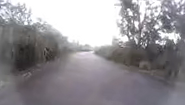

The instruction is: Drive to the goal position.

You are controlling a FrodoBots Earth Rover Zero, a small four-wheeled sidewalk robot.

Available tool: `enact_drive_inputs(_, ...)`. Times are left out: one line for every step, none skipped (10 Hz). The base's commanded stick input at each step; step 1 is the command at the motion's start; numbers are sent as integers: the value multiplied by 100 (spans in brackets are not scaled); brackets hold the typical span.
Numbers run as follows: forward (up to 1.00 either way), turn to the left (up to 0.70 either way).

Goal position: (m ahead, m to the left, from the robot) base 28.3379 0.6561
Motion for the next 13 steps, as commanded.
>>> enact_drive_inputs(85,0)
enact_drive_inputs(85,0)
enact_drive_inputs(85,0)
enact_drive_inputs(85,0)
enact_drive_inputs(85,0)
enact_drive_inputs(85,0)
enact_drive_inputs(85,0)
enact_drive_inputs(85,0)
enact_drive_inputs(85,0)
enact_drive_inputs(85,0)
enact_drive_inputs(85,0)
enact_drive_inputs(85,0)
enact_drive_inputs(85,0)
